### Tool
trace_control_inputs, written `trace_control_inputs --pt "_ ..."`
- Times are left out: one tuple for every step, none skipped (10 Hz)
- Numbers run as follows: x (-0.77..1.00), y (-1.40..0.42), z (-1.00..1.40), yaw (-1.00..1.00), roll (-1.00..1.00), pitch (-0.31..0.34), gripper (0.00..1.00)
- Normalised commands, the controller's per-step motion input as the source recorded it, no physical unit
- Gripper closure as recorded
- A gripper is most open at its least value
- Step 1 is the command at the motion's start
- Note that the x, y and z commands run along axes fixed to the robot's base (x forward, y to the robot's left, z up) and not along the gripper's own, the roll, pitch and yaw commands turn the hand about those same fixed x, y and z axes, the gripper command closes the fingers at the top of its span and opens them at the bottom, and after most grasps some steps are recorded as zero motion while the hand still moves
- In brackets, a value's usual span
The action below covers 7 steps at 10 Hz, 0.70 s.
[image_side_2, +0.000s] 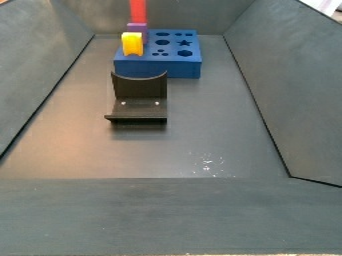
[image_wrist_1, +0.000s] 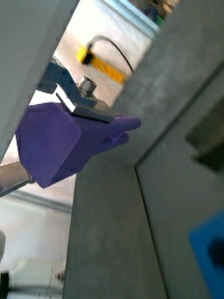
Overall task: Pick up the 3 prong object. Move up. Rotate the 3 prong object. Place the 3 prong object on the fixture. Regrasp the 3 prong object. Move to above the board. Insert the 3 prong object.
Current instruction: Move to above the board.
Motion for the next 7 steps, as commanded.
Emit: trace_control_inputs --pt "-1.0 -0.8 0.13 -0.04 -1.0 -0.033 1.0" --pt "-0.84 -0.61 0.1 -0.04 -1.0 -0.037 1.0" --pt "-0.6 -0.39 0.07 -0.05 -1.0 -0.04 1.0" --pt "-0.38 -0.21 0.04 -0.05 -1.0 -0.043 1.0" --pt "-0.18 -0.05 0.01 -0.04 -1.0 -0.043 1.0" --pt "-0.13 -0.01 0.01 -0.05 -1.0 -0.049 1.0" --pt "-0.09 0.01 0.0 -0.04 -0.94 -0.057 1.0"
